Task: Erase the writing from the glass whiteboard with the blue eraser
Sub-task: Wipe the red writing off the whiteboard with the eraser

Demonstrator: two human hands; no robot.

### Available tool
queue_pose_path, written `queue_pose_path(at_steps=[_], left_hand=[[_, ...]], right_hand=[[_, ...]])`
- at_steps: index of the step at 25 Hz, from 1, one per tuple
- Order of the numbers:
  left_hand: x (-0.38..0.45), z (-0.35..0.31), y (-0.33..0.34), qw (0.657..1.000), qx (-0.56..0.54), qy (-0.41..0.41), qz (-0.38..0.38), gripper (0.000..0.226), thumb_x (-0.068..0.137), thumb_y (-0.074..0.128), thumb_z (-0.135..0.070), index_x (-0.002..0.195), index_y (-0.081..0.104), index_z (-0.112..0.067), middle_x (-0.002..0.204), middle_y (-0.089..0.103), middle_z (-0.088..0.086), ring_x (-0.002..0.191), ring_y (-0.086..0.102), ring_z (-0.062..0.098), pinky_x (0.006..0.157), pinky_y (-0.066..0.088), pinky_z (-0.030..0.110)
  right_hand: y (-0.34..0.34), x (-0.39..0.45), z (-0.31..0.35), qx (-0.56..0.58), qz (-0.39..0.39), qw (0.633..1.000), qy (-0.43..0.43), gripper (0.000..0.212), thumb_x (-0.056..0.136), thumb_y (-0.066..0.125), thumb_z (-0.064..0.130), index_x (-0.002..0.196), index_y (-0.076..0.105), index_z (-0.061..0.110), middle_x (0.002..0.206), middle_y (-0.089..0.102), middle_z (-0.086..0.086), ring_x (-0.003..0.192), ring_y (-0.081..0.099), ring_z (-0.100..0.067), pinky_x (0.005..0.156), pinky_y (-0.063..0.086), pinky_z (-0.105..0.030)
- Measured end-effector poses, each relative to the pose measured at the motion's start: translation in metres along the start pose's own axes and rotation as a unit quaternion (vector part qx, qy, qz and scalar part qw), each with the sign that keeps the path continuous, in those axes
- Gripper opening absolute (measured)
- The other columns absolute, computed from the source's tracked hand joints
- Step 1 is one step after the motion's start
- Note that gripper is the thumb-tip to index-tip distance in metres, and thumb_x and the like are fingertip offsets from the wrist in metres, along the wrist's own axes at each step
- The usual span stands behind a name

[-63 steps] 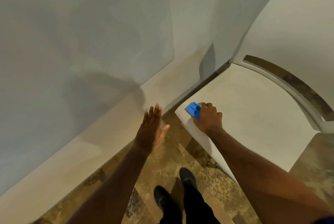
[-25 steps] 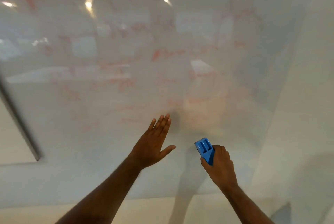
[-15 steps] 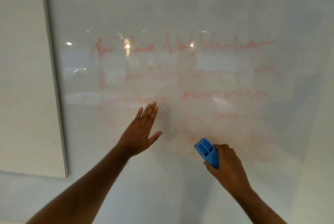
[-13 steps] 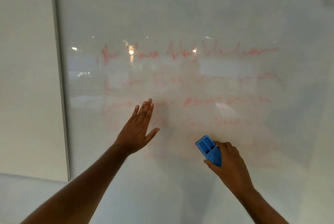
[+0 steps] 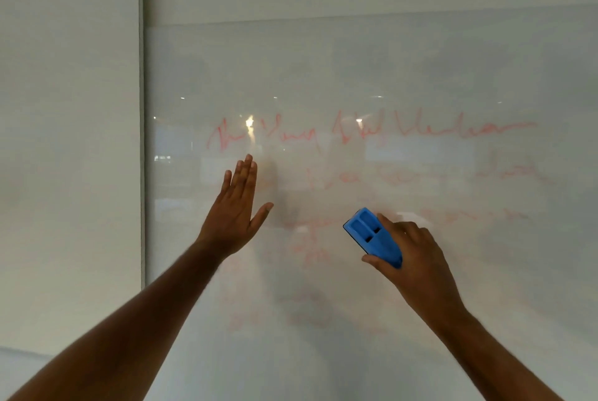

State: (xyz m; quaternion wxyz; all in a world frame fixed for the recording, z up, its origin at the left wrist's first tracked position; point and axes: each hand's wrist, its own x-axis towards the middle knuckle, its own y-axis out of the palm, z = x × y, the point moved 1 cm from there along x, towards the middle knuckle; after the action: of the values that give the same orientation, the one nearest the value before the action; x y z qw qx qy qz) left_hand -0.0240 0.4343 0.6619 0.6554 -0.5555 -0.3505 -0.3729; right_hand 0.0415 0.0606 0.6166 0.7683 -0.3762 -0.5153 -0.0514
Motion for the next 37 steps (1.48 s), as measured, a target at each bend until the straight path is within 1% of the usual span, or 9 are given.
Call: queue_pose_path(at_steps=[3,5,9,13,16,22,28,34,37], left_hand=[[0.015,0.039,-0.005,1.0,0.009,-0.002,-0.015,0.087,0.113,0.026,-0.061,0.174,-0.002,-0.006,0.184,-0.011,0.008,0.17,-0.012,0.021,0.138,-0.008,0.037],[0.023,0.068,-0.006,0.999,0.014,-0.013,-0.027,0.087,0.113,0.025,-0.062,0.174,-0.003,-0.007,0.183,-0.012,0.008,0.17,-0.013,0.021,0.138,-0.009,0.036],[0.045,0.125,-0.007,0.998,0.016,-0.039,-0.057,0.088,0.112,0.024,-0.062,0.174,-0.003,-0.006,0.183,-0.01,0.011,0.17,-0.01,0.024,0.139,-0.001,0.046],[0.066,0.17,-0.004,0.996,0.024,-0.026,-0.082,0.093,0.111,0.027,-0.066,0.174,0.0,-0.003,0.184,-0.006,0.012,0.17,-0.007,0.026,0.139,0.002,0.048],[0.071,0.196,0.002,0.995,0.024,-0.013,-0.092,0.096,0.109,0.027,-0.069,0.174,0.001,-0.003,0.184,-0.004,0.013,0.171,-0.005,0.027,0.139,0.004,0.05],[0.069,0.214,0.018,0.991,0.004,0.011,-0.136,0.101,0.107,0.03,-0.075,0.174,0.007,-0.002,0.183,0.003,0.015,0.171,0.001,0.032,0.139,-0.002,0.043],[0.071,0.217,0.03,0.985,0.017,0.018,-0.173,0.101,0.107,0.032,-0.075,0.173,0.011,-0.002,0.183,0.006,0.014,0.171,0.004,0.032,0.139,0.006,0.049],[0.071,0.217,0.034,0.982,0.019,0.017,-0.186,0.099,0.107,0.03,-0.075,0.174,0.011,-0.004,0.184,0.006,0.013,0.171,0.0,0.025,0.139,0.008,0.049],[0.071,0.219,0.034,0.983,0.014,0.017,-0.183,0.099,0.107,0.027,-0.076,0.174,0.009,-0.005,0.184,0.005,0.011,0.171,0.0,0.024,0.139,0.006,0.047]], right_hand=[[0.008,0.032,0.028,-0.02,-0.019,0.999,-0.037,0.085,0.087,0.055,0.073,0.158,0.038,0.028,0.126,0.058,0.006,0.107,0.052,-0.015,0.088,0.052,-0.036],[0.016,0.053,0.046,-0.011,-0.02,0.999,-0.036,0.09,0.084,0.057,0.074,0.157,0.037,0.026,0.128,0.06,0.006,0.11,0.053,-0.015,0.091,0.05,-0.035],[0.03,0.095,0.078,-0.008,-0.039,0.998,-0.049,0.09,0.081,0.058,0.074,0.154,0.042,0.023,0.13,0.062,0.004,0.113,0.056,-0.016,0.095,0.051,-0.04],[0.049,0.134,0.102,-0.004,-0.071,0.996,-0.057,0.09,0.082,0.071,0.066,0.154,0.039,0.023,0.129,0.063,0.003,0.111,0.056,-0.017,0.093,0.054,-0.044],[0.064,0.159,0.119,-0.009,-0.092,0.993,-0.074,0.09,0.082,0.074,0.063,0.153,0.039,0.022,0.129,0.063,0.002,0.111,0.055,-0.018,0.093,0.053,-0.045],[0.086,0.2,0.153,-0.059,-0.123,0.983,-0.123,0.078,0.086,0.072,0.062,0.149,0.046,0.022,0.132,0.062,0.001,0.113,0.056,-0.022,0.094,0.05,-0.044],[0.102,0.252,0.197,-0.079,-0.165,0.966,-0.18,0.068,0.086,0.076,0.057,0.139,0.053,0.021,0.125,0.062,0.0,0.107,0.056,-0.021,0.089,0.049,-0.042],[0.128,0.299,0.228,-0.152,-0.191,0.936,-0.255,0.069,0.089,0.071,0.058,0.142,0.056,0.018,0.125,0.063,-0.007,0.108,0.06,-0.027,0.086,0.049,-0.044],[0.137,0.311,0.235,-0.162,-0.205,0.929,-0.262,0.068,0.091,0.066,0.06,0.145,0.055,0.019,0.125,0.062,-0.006,0.108,0.059,-0.026,0.084,0.049,-0.044]])
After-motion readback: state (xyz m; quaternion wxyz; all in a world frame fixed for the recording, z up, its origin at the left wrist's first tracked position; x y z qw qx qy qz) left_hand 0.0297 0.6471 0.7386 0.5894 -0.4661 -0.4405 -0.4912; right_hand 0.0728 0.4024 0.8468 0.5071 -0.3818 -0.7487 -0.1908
